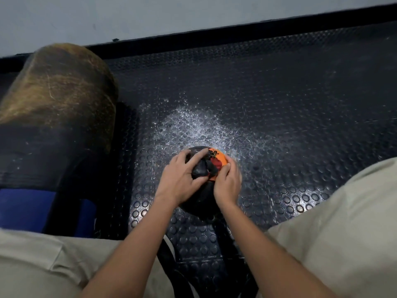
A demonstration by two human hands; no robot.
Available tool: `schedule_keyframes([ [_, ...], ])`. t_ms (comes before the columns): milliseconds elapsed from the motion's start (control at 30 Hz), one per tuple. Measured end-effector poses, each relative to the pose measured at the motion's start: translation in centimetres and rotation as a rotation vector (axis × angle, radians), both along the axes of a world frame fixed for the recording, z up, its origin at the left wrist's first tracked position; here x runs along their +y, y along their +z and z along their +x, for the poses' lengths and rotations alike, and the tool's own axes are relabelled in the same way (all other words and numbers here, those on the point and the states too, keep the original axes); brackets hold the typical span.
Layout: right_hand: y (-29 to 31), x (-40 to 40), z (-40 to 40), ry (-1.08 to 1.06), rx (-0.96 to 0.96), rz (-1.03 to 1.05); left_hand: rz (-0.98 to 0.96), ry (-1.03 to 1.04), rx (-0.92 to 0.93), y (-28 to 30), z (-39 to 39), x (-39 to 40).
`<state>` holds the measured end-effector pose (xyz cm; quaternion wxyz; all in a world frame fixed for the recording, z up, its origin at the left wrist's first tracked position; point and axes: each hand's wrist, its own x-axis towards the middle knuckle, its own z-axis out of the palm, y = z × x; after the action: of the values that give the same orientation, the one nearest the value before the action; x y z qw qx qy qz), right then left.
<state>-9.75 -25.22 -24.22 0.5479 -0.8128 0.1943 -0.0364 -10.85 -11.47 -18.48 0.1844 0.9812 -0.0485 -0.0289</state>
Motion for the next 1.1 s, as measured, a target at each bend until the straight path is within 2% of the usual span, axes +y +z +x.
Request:
schedule_keyframes([
  [67,-0.4,-0.3,-0.8,-0.035,-0.008,0.006,-0.007,0.02,-0.035,-0.7,-0.1,0.5],
  [233,0.0,-0.5,-1.7,0.013,-0.013,-0.009,-0.333,0.449,0.074,-1.1,0.0,1.3],
  [400,-0.2,-1.7,-2.9,0.071,0.04,-0.085,-0.336,0.193,0.1,-0.2,-0.8,0.0],
  [467,0.1,-2.4,-3.4,0.149,0.099,-0.125,-0.339,0.222,0.114,-0.6,-0.6,0.1],
  [667,3.3,-3.6,-3.6,0.431,0.205,-0.17,-0.488,0.566,0.132,-1.3,0.2,-0.2],
  [733,4.6,-4.0,-3.8,0.52,0.289,-0.172,-0.442,0.55,0.119,-1.3,-0.4,-0.3],
  [800,5.6,-4.4,-4.0,0.567,0.395,-0.193,-0.408,0.435,0.097,-1.2,-1.0,-0.3],
  [900,5.9,-4.4,-4.7,0.648,0.506,-0.373,-0.392,0.291,0.098,-1.0,-1.0,-0.8],
  [1033,5.9,-4.3,-4.4,0.707,0.433,-0.536,-0.43,0.44,0.087,-0.7,-0.8,-1.8],
  [1100,6.6,-5.0,-3.1,0.789,0.429,-0.57,-0.416,0.392,0.087,-0.6,-0.7,-1.9],
])
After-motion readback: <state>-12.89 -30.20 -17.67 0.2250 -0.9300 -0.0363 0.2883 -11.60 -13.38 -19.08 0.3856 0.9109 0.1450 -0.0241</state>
